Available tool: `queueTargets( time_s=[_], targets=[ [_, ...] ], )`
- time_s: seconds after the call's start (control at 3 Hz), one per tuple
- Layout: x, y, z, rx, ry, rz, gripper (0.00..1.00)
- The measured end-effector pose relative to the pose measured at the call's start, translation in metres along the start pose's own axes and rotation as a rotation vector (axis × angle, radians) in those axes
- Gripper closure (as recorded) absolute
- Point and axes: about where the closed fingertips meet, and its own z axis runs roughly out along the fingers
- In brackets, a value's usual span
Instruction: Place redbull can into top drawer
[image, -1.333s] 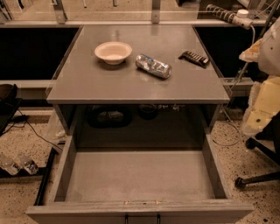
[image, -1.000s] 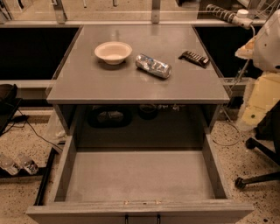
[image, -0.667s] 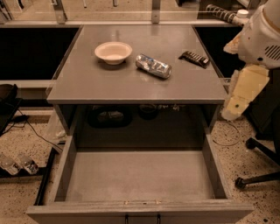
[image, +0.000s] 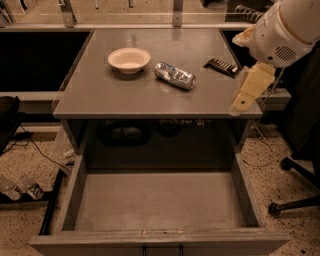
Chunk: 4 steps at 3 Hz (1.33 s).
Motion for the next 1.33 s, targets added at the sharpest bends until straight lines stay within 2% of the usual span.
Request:
queueTargets(
  time_s=[0.33,0.67,1.0,1.33],
  targets=[
    [-0.009,-0.012,0.009,0.075,-0.168,0.017,0.00],
    [-0.009,-0.021,0.009,0.154,-0.240,0.048,0.00],
    [-0.009,-0.021,0.009,0.154,-0.240,0.048,0.00],
    [-0.017,-0.038,0.028,0.159,-0.263,0.031,0.00]
  ],
)
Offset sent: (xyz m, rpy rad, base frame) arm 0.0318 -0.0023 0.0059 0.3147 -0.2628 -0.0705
